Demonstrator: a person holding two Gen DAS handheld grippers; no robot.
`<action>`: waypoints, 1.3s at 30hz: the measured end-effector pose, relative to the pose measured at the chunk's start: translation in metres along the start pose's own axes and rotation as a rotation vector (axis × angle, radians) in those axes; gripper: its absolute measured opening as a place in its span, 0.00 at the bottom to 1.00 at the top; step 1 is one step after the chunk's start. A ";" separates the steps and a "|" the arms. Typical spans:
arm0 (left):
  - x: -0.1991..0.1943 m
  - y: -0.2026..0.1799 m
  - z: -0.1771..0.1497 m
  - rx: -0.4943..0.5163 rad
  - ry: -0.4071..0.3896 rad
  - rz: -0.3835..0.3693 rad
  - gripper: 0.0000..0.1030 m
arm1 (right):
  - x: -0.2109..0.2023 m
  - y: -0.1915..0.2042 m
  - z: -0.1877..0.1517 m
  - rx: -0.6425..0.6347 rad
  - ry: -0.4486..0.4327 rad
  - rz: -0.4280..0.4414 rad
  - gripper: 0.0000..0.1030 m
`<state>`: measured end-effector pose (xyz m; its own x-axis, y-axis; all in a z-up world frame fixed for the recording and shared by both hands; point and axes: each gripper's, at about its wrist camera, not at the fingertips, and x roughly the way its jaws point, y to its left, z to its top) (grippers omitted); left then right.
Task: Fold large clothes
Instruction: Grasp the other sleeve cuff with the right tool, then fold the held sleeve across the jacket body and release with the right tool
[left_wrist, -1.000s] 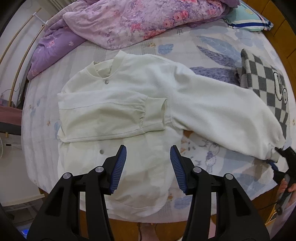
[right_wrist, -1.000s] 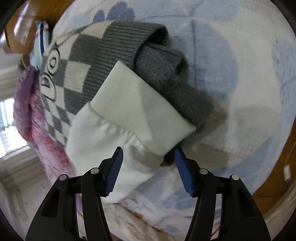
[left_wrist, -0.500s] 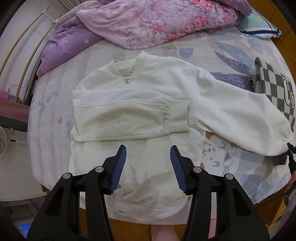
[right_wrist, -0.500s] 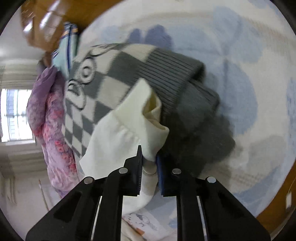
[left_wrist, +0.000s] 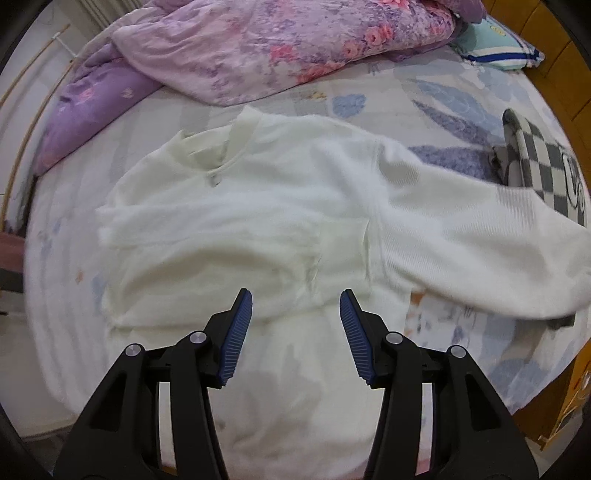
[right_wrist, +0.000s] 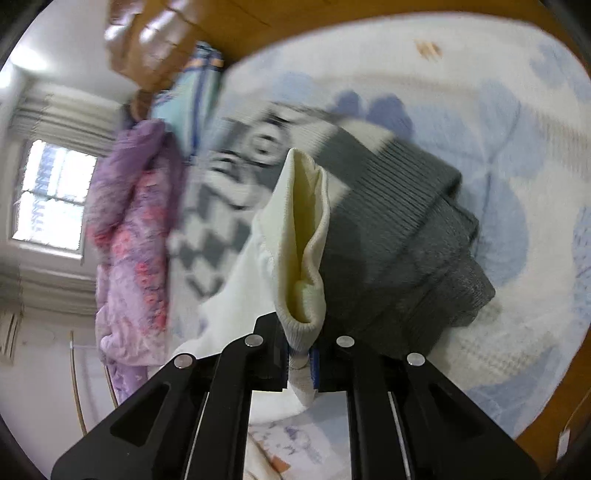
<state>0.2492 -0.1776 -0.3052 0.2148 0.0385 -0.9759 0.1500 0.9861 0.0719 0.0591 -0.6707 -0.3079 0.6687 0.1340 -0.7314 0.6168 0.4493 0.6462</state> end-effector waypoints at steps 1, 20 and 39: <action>0.007 -0.002 0.006 0.007 -0.011 -0.019 0.34 | -0.009 0.011 -0.001 -0.026 -0.017 0.023 0.08; 0.173 -0.060 0.035 0.036 0.014 -0.202 0.02 | -0.027 0.296 -0.049 -0.590 -0.036 0.440 0.07; -0.016 0.255 -0.007 -0.258 -0.087 -0.061 0.01 | 0.151 0.464 -0.335 -0.862 0.429 0.409 0.07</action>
<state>0.2772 0.0747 -0.2727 0.2966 -0.0248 -0.9547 -0.0835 0.9952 -0.0518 0.3074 -0.1460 -0.1910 0.4521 0.6444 -0.6167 -0.2413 0.7540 0.6110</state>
